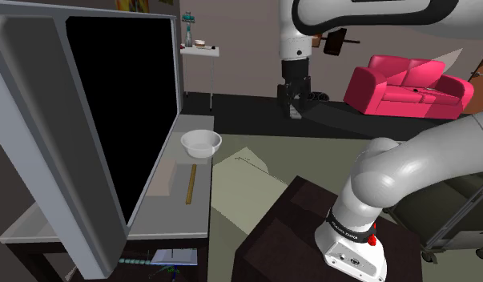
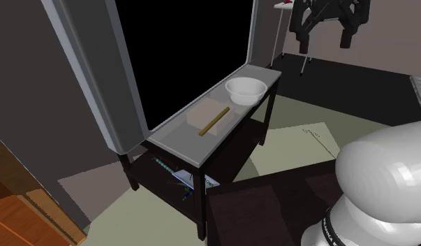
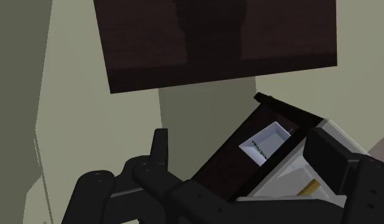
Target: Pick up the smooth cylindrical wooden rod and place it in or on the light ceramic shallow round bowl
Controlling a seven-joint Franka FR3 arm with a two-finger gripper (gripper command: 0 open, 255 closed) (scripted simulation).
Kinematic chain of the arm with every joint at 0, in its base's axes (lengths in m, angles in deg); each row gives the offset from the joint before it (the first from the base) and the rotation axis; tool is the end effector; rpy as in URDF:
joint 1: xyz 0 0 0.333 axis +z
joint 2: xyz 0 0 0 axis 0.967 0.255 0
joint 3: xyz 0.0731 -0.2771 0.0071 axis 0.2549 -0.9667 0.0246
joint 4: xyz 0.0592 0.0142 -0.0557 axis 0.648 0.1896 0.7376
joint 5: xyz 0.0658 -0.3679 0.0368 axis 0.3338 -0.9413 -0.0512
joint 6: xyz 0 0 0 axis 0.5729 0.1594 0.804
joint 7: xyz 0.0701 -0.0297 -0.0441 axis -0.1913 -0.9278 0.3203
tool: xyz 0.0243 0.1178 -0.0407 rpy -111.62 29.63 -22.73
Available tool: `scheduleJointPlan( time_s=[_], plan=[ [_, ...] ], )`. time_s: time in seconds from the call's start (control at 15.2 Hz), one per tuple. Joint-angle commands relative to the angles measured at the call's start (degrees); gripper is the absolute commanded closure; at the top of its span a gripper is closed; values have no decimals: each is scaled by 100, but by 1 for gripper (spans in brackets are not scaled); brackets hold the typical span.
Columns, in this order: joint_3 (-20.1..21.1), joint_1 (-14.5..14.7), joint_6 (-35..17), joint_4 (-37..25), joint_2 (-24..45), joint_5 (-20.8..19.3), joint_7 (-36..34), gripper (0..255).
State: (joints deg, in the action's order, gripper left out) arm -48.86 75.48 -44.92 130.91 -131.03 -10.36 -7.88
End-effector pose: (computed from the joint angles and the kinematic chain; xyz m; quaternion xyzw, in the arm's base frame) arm 0.2979 -0.0169 0.5083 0.9911 -0.0703 -0.1066 0.0366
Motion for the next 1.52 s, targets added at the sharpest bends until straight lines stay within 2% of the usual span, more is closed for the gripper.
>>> scheduleJointPlan(
  time_s=[0.0,0.4,0.73,1.06,1.45],
  plan=[
    [0,0,0,0,0,0,0,0],
    [260,3,-1229,514,587,440,-792,0],
    [471,18,-2304,711,1327,754,-1378,0],
    [655,35,-3363,681,2257,1007,-1910,0],
    [817,53,-4517,348,3531,1209,-2499,0]
  ],
)
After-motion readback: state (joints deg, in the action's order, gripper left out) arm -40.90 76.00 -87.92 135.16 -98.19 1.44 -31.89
